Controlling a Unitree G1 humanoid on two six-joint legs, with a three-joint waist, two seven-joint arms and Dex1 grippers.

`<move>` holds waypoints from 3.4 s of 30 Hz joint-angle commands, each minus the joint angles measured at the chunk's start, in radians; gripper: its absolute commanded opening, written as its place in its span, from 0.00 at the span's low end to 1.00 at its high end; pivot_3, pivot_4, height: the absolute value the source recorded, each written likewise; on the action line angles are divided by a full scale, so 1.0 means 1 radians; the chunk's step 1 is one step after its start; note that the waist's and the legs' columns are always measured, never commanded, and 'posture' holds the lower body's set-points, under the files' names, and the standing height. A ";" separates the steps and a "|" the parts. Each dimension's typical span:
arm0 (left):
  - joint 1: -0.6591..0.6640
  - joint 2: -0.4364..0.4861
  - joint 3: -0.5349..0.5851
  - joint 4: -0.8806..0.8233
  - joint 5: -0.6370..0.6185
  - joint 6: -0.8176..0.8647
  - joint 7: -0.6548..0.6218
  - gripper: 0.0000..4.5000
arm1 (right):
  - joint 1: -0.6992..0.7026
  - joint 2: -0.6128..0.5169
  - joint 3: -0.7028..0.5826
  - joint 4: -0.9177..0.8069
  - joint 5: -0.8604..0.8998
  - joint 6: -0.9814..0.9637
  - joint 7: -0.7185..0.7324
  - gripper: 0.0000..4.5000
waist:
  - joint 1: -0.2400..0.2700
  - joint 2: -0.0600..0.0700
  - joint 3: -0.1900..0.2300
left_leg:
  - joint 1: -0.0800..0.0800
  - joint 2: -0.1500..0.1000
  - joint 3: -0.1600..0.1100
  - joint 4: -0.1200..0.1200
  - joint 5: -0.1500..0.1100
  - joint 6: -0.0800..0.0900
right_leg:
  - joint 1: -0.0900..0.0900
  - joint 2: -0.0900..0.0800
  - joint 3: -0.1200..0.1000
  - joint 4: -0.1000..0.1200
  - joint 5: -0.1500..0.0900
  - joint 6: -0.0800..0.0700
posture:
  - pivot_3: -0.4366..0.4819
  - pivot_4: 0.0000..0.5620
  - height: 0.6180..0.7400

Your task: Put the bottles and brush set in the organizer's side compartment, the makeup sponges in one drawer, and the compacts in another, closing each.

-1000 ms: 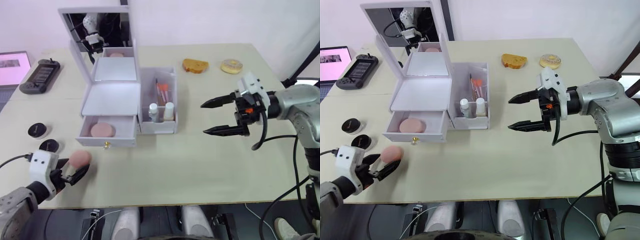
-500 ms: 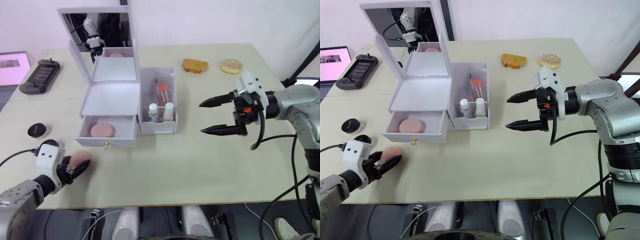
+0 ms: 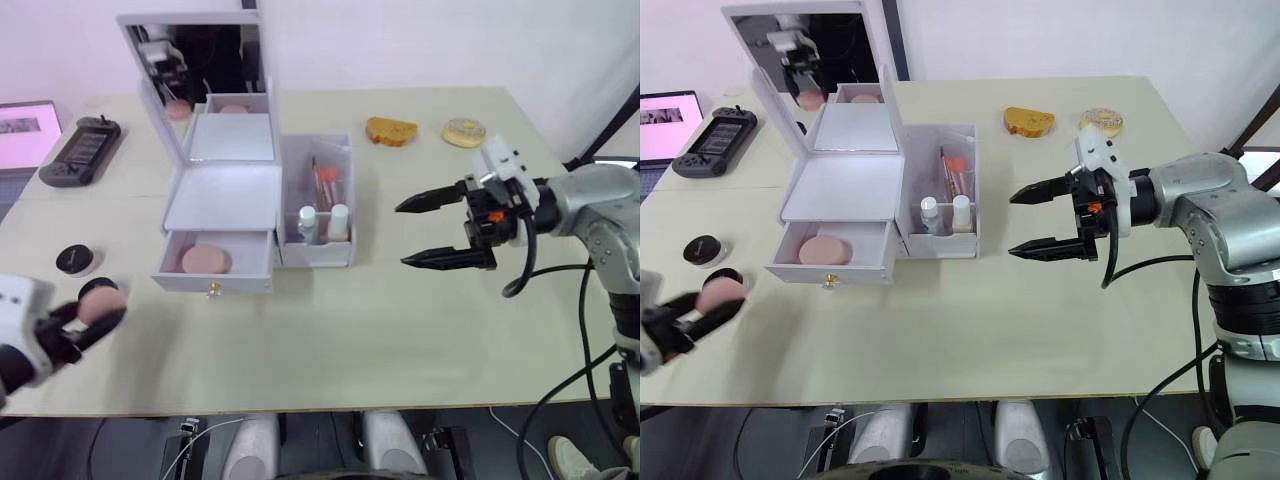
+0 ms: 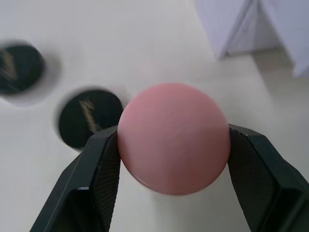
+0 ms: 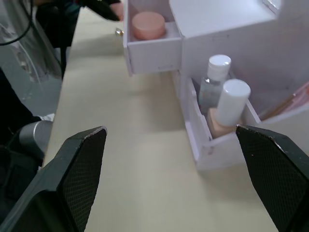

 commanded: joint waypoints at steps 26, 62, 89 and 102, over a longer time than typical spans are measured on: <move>-0.983 0.311 -0.895 0.207 -0.011 -0.004 -0.358 0.59 | 0.179 -0.013 -0.193 -0.293 0.161 0.130 -0.221 1.00 | 0.015 -0.002 0.004 | -0.003 0.000 0.001 -0.002 0.000 0.000 | -0.004 0.001 0.002 0.000 0.002 0.005 | 0.48 0.27 1.00; -1.033 0.234 -0.854 0.193 0.079 -0.017 -0.414 0.99 | 0.170 -0.053 -0.180 -0.267 0.183 0.109 -0.250 1.00 | 0.015 -0.002 0.004 | -0.003 0.000 0.001 0.000 0.000 0.000 | -0.004 0.001 0.002 0.001 0.002 0.006 | 0.48 0.27 1.00; 0.119 -0.384 0.055 -0.284 -0.056 -0.230 -0.235 0.01 | -0.231 0.109 0.059 0.145 -0.029 -0.092 -0.022 1.00 | 0.000 -0.002 0.004 | 0.000 0.001 0.002 0.001 0.000 0.000 | 0.000 0.001 0.003 -0.001 0.000 0.001 | 0.48 0.27 1.00; 0.169 -0.689 -0.344 -0.181 0.305 -0.748 -0.061 0.01 | -0.189 0.024 0.037 0.035 0.033 0.189 -0.039 1.00 | 0.021 -0.003 0.003 | 0.000 0.001 0.004 0.002 0.000 0.001 | 0.000 0.001 0.003 -0.001 0.001 -0.001 | 0.48 0.27 1.00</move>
